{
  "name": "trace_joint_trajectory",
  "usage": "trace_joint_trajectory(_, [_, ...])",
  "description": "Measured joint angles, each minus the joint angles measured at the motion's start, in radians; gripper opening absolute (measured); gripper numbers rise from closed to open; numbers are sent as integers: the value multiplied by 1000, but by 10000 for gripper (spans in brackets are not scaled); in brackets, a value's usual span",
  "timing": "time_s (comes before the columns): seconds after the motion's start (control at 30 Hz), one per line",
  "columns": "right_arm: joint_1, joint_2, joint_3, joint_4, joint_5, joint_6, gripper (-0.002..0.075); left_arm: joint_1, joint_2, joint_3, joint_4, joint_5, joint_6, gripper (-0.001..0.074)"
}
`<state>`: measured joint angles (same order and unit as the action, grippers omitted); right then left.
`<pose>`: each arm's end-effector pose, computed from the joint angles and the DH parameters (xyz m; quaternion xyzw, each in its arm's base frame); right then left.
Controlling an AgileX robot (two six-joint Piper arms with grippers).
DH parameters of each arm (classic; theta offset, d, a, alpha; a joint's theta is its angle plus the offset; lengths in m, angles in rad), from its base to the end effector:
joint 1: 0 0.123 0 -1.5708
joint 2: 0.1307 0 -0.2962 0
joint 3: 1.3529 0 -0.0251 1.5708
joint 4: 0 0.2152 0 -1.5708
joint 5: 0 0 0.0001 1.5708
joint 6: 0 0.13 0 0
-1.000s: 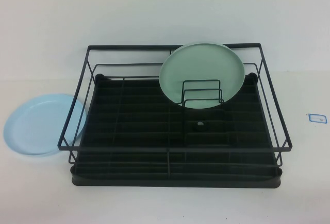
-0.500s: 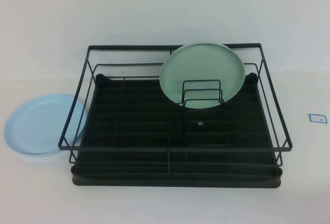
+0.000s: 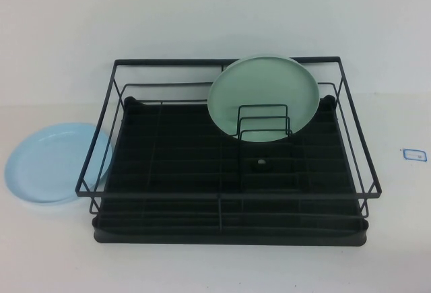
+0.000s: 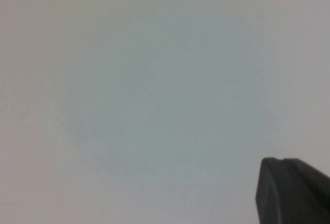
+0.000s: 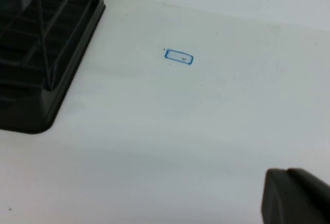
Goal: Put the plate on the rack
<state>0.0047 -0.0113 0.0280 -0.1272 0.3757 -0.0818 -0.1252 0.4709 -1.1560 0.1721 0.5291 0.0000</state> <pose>0.0428 -0.0059 0.1597 -0.0686 0.8025 -0.0765 0.5877 0.0192 0.0089 0.4907 0.0499 0.6119 0.0359 0.7885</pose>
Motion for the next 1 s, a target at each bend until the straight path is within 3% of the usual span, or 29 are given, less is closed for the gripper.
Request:
trace_joint_trajectory(0.27, [0,0,0,-5,-20,21,-2,-143,109,2,197,259,-54,0])
trace_joint_trajectory(0.3, [0,0,0,44,-47,57,-2,-153,121,2,209,291,-139,0])
trace_joint_trajectory(0.47, [0,0,2,495,-291,238,-2,-186,143,-7,225,215,-190,0])
trace_joint_trajectory(0.53, [0,0,-29,553,-338,253,-2,-188,140,-39,163,167,-203,0])
trace_joint_trajectory(0.73, [0,0,-395,376,-340,177,-2,-212,184,-228,125,92,-94,0])
trace_joint_trajectory(0.87, [0,95,-712,260,-181,32,-2,-212,302,-388,147,281,6,0])
trace_joint_trajectory(1.0, [0,301,-958,301,69,-215,-2,-212,421,-450,160,390,13,0])
